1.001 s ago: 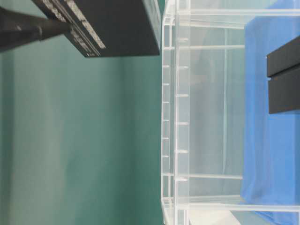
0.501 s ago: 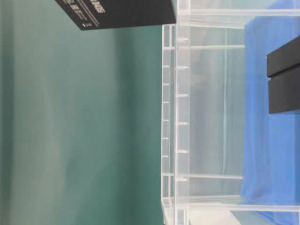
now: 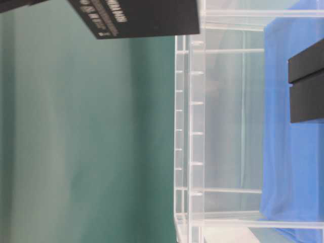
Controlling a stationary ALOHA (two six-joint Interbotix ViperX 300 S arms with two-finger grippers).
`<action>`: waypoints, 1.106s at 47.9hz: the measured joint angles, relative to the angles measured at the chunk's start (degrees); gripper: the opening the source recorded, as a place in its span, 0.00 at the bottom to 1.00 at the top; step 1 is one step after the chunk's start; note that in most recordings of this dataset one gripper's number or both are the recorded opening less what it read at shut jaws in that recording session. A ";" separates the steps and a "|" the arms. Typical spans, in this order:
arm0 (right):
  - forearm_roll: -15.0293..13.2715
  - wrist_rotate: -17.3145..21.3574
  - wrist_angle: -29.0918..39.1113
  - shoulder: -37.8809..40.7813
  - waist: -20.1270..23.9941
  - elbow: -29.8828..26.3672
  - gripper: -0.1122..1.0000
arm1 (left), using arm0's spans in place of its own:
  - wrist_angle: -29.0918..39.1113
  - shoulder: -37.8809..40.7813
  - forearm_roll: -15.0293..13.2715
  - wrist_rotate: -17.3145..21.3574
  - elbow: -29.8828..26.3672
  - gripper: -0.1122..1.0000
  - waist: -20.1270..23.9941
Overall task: Take out the box from the case.
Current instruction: 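Carry the held boxes forward to the right of the middle pair, then lower the boxes onto the cloth and open the right gripper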
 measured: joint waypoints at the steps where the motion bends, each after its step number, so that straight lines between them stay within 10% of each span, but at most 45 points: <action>1: 0.00 0.09 0.00 0.18 0.00 0.35 0.70 | -0.09 0.00 0.09 0.00 0.00 0.88 -0.09; 30: 0.00 15.56 -18.90 2.29 2.90 18.19 0.71 | 0.00 -0.97 0.09 0.35 0.62 0.88 -0.26; 53: 1.32 16.52 -25.49 4.04 2.11 23.38 0.71 | -0.09 -1.76 0.00 0.26 1.14 0.88 -0.35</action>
